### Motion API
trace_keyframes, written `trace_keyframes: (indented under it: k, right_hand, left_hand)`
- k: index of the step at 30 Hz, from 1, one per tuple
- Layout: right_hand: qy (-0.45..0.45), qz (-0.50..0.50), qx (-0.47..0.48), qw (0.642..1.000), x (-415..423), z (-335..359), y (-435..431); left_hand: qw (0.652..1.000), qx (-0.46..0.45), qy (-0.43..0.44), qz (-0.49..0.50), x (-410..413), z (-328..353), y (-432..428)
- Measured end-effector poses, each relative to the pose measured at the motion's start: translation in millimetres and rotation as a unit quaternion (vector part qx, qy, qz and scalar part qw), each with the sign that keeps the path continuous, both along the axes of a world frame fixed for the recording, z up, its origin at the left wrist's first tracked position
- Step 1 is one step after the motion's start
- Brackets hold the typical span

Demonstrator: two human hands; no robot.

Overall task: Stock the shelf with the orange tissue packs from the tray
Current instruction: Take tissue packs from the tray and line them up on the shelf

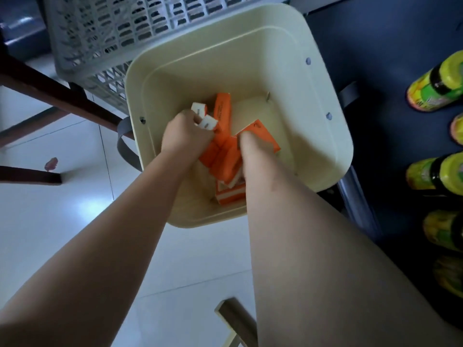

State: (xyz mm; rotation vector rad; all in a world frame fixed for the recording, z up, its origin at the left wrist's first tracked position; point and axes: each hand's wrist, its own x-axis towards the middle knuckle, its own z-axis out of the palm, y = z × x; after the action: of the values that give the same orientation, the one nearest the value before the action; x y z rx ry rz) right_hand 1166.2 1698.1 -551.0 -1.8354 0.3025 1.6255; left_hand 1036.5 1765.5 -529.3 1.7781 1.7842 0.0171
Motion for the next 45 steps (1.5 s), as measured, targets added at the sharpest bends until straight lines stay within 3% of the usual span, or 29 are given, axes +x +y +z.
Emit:
trace_keyframes:
  k: [4, 7, 10, 16, 18, 21, 25, 29, 37, 40, 45]
  right_hand:
    - [-0.023, -0.050, 0.085, 0.995, 14.2, 37.6, -4.4]
    - [-0.016, -0.110, 0.187, 0.976, 23.0, 68.3, -9.6]
    - [-0.054, -0.106, 0.270, 0.956, 32.4, 109.3, -20.4]
    - [-0.127, -0.104, 0.378, 0.911, 40.6, 199.1, -59.0]
    - [-0.193, -0.097, 0.392, 0.894, 44.8, 227.0, -84.0]
    - [-0.272, -0.107, 0.390, 0.873, 52.2, 266.7, -122.2]
    - [-0.304, -0.136, 0.366, 0.869, 70.8, 318.2, -180.1]
    - [-0.342, -0.169, 0.327, 0.865, 90.1, 359.5, -248.2]
    - [-0.440, -0.184, 0.343, 0.809, 110.8, 430.4, -437.2]
    - [-0.492, -0.244, 0.322, 0.771, 119.6, 431.1, -505.6]
    - [-0.640, -0.305, 0.245, 0.661, 130.7, 405.2, -583.2]
  left_hand:
    - [0.978, -0.009, -0.140, 0.154, -11.9, 28.2, -8.5]
    - [0.914, -0.042, -0.286, 0.283, -13.0, 62.2, -18.6]
    - [0.860, -0.077, -0.409, 0.297, -4.0, 100.6, -26.5]
    - [0.835, -0.049, -0.508, 0.203, 16.4, 181.7, -56.6]
    - [0.819, -0.040, -0.545, 0.174, 26.9, 204.9, -71.3]
    - [0.794, -0.024, -0.595, 0.123, 39.6, 239.5, -103.2]
    - [0.783, -0.032, -0.621, -0.018, 56.5, 278.4, -140.5]
    - [0.762, -0.064, -0.636, -0.100, 86.1, 310.4, -178.5]
    - [0.683, -0.145, -0.665, -0.266, 162.9, 360.8, -286.6]
    - [0.664, -0.157, -0.661, -0.312, 195.4, 366.9, -327.4]
    - [0.655, -0.181, -0.634, -0.369, 244.0, 366.7, -374.3]
